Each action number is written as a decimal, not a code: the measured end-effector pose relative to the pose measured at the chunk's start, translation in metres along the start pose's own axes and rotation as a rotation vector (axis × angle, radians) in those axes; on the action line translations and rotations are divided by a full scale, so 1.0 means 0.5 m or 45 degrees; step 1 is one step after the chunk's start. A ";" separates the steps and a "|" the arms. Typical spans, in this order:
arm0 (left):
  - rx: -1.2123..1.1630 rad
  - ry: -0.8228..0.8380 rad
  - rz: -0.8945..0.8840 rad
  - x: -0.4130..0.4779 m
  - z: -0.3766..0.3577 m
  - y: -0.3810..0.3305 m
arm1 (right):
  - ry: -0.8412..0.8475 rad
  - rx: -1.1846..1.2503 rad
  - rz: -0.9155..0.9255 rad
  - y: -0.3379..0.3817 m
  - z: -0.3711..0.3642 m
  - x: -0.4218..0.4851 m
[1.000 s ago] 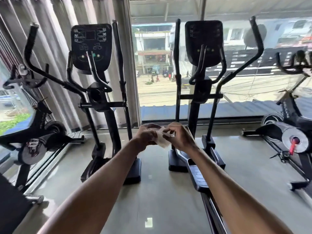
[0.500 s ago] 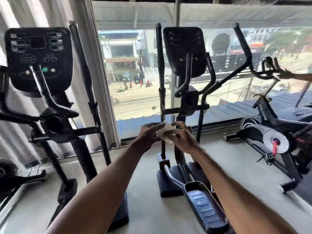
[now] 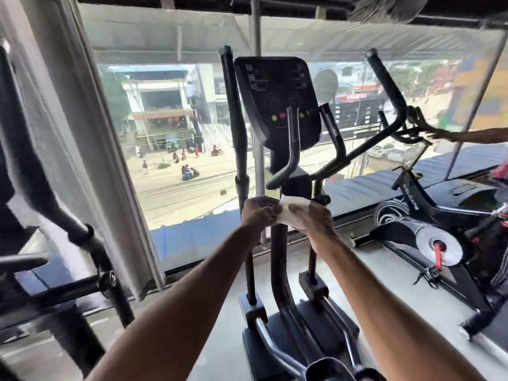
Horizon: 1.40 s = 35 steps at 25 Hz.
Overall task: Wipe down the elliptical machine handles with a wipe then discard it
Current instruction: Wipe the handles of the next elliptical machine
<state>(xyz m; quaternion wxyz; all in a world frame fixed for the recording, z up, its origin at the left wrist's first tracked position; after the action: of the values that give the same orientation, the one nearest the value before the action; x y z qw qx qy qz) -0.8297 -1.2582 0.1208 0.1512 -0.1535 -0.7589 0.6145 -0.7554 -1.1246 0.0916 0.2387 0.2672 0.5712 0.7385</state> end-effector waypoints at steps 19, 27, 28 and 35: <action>0.321 -0.059 -0.412 0.521 -0.190 -0.136 | -0.943 -0.409 0.471 0.252 -0.019 0.559; 0.272 -0.048 -0.414 0.649 -0.231 -0.095 | -0.740 -0.743 0.916 0.248 -0.054 0.698; 0.257 -0.012 -0.437 0.657 -0.231 -0.093 | -0.705 -0.713 0.971 0.237 -0.054 0.698; -0.020 0.042 -0.476 0.669 -0.227 -0.065 | -0.686 -0.563 0.930 0.212 -0.045 0.724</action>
<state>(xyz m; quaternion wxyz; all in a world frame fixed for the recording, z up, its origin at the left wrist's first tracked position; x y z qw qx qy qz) -1.0871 -1.0240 0.1887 0.2739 -0.0213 -0.7764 0.5672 -1.0445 -0.9273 0.2340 0.1546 0.5737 0.1884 0.7820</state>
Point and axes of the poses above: each hand's wrist, its own x-axis towards the middle knuckle, its own z-axis out of the back of the hand, y = z × x, the point moved 2 cm from there along x, towards the middle knuckle, and after that the axes turned 12 degrees about -x, right-handed, at the moved point
